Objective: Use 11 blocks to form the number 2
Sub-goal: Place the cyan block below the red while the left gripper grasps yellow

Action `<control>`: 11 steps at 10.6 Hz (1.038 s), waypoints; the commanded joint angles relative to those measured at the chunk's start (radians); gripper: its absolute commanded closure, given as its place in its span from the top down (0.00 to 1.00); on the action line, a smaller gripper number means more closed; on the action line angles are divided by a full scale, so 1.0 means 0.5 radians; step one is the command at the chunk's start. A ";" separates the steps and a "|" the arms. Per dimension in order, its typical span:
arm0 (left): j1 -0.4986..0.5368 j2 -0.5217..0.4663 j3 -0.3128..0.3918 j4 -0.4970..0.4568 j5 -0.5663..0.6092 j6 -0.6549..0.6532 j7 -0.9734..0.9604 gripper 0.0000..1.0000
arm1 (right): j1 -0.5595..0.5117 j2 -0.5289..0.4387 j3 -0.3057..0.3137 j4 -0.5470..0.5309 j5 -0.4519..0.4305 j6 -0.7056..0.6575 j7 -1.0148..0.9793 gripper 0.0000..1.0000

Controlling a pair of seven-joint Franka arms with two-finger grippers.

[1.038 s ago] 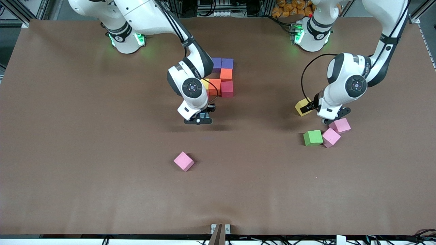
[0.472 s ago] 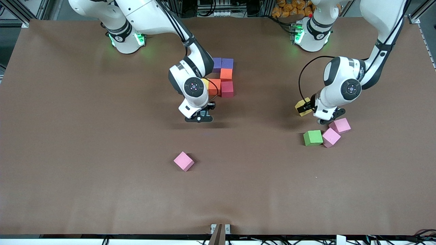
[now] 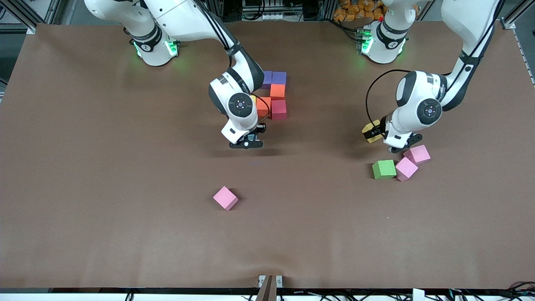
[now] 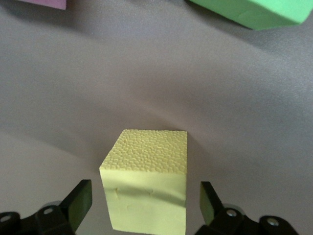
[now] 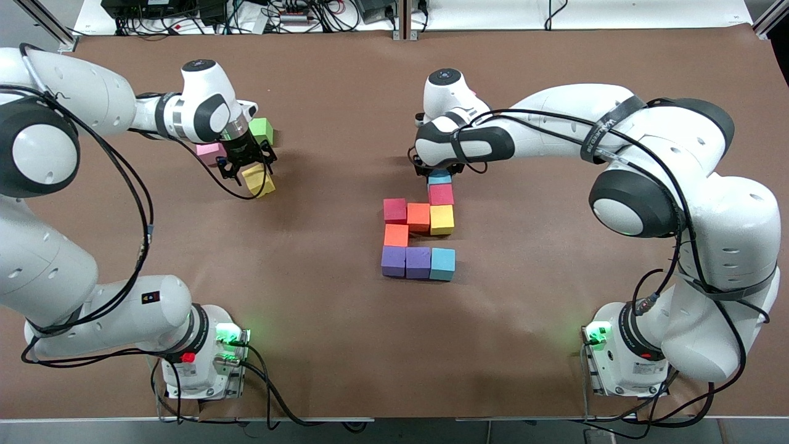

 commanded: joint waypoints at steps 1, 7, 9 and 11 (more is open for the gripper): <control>0.022 -0.003 -0.018 -0.008 -0.058 0.028 0.077 0.77 | 0.020 -0.002 -0.010 -0.011 0.031 0.007 0.021 0.59; 0.016 -0.031 -0.021 0.096 -0.058 -0.015 0.074 0.45 | 0.020 -0.002 -0.014 -0.014 0.031 0.004 0.061 0.98; -0.027 -0.019 -0.024 0.218 -0.058 -0.058 0.071 0.45 | 0.005 -0.024 -0.014 -0.014 0.031 -0.014 0.061 1.00; -0.131 -0.006 -0.021 0.316 -0.058 -0.058 0.065 0.45 | -0.005 -0.066 -0.010 -0.033 0.031 -0.014 0.061 1.00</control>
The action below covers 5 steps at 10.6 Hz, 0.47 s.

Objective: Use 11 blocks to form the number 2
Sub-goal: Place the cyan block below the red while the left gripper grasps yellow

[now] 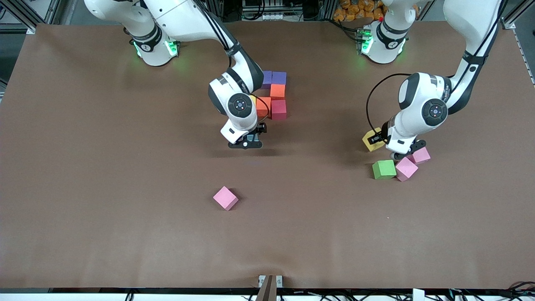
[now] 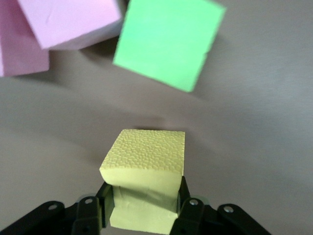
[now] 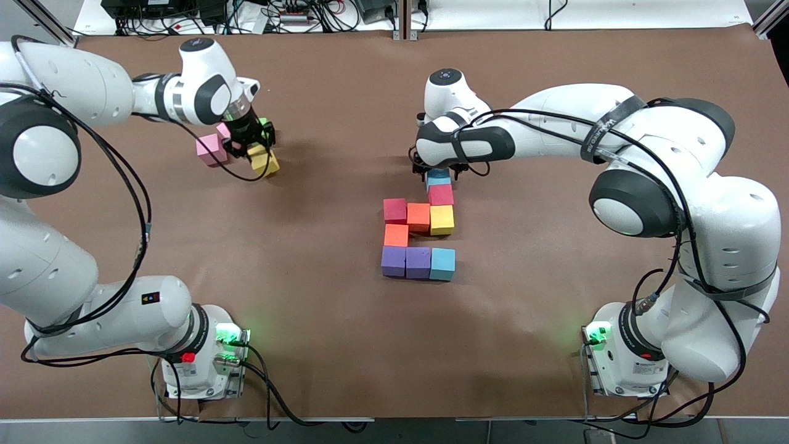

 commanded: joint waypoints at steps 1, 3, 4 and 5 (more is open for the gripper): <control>-0.129 0.001 -0.001 0.132 -0.061 -0.051 0.034 0.45 | -0.025 -0.119 -0.003 -0.066 0.028 -0.008 0.018 1.00; -0.184 0.068 -0.004 0.234 -0.116 -0.054 -0.036 0.45 | -0.044 -0.224 0.003 -0.130 0.028 0.001 0.018 1.00; -0.233 0.093 -0.001 0.264 -0.162 -0.054 -0.110 0.44 | -0.065 -0.273 0.007 -0.140 0.028 -0.008 0.018 1.00; -0.270 0.108 -0.001 0.298 -0.169 -0.054 -0.244 0.43 | -0.090 -0.322 0.007 -0.158 0.028 -0.008 0.018 1.00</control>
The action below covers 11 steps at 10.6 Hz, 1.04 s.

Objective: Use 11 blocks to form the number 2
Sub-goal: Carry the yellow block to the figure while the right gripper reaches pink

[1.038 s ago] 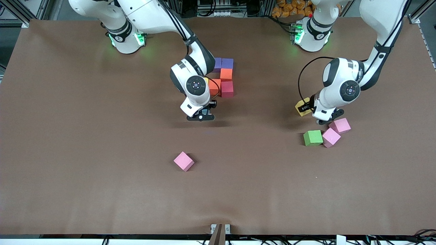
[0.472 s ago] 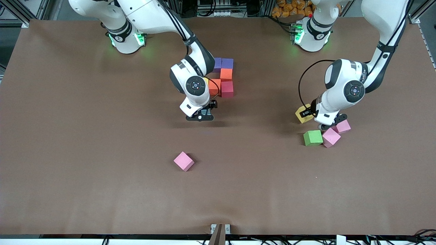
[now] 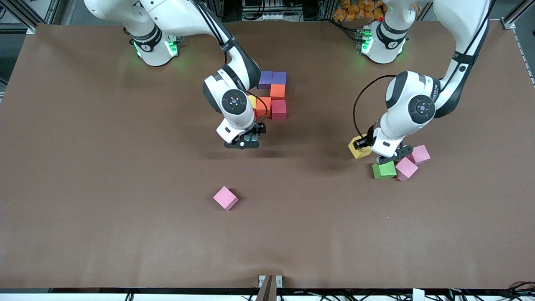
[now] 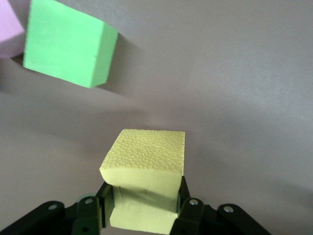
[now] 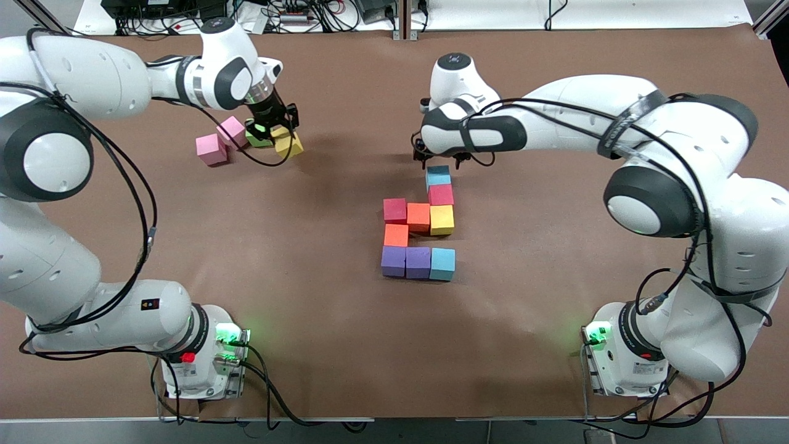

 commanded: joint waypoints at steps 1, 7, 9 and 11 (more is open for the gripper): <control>-0.117 0.098 0.006 0.131 -0.055 -0.034 -0.296 0.43 | -0.079 -0.200 0.020 -0.126 0.027 -0.014 0.012 1.00; -0.532 0.396 0.009 0.486 -0.052 -0.031 -1.385 0.43 | -0.489 -0.391 0.017 -0.102 -0.006 -0.171 -0.282 1.00; -0.651 0.472 0.009 0.575 -0.052 -0.031 -1.722 0.42 | -0.683 -0.391 0.029 -0.019 -0.040 -0.171 -0.432 1.00; -0.725 0.522 0.009 0.622 -0.048 -0.031 -2.035 0.41 | -0.821 -0.376 0.048 0.043 -0.046 -0.201 -0.674 1.00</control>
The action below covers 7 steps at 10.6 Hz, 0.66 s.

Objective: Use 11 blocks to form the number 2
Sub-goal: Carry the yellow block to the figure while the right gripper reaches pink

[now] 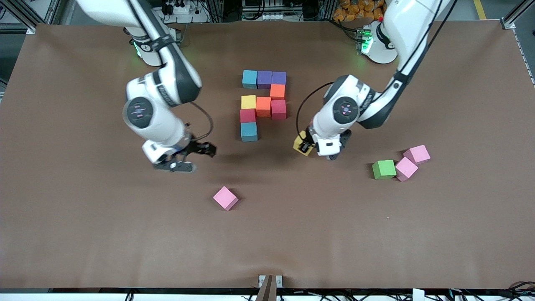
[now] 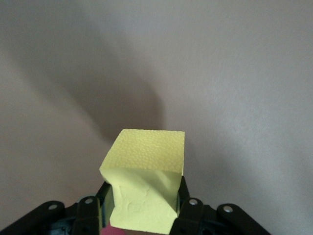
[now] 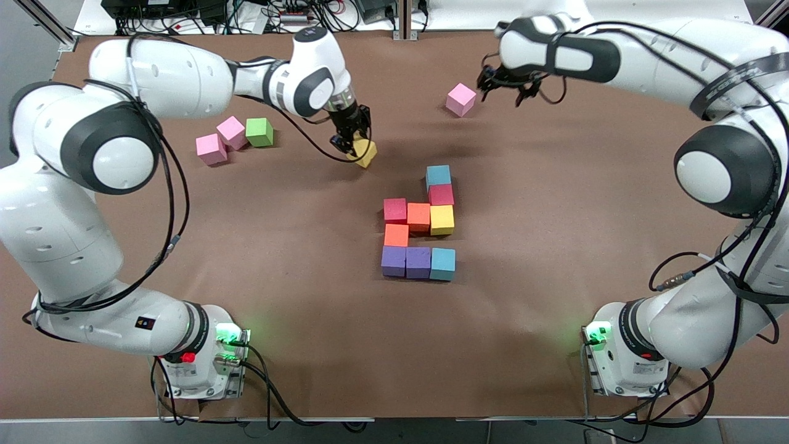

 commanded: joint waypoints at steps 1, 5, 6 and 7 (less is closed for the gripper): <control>-0.094 0.070 0.014 0.089 -0.029 -0.028 -0.321 0.41 | -0.162 -0.011 0.054 0.068 -0.031 -0.055 -0.241 1.00; -0.205 0.116 0.017 0.089 -0.029 0.054 -0.907 0.41 | -0.383 0.123 0.165 0.275 -0.183 -0.055 -0.506 1.00; -0.214 0.128 0.017 0.086 -0.029 0.109 -1.027 0.41 | -0.383 0.228 0.165 0.410 -0.193 -0.055 -0.509 1.00; -0.214 0.128 0.017 0.083 -0.029 0.152 -1.074 0.41 | -0.380 0.332 0.165 0.545 -0.193 -0.055 -0.528 1.00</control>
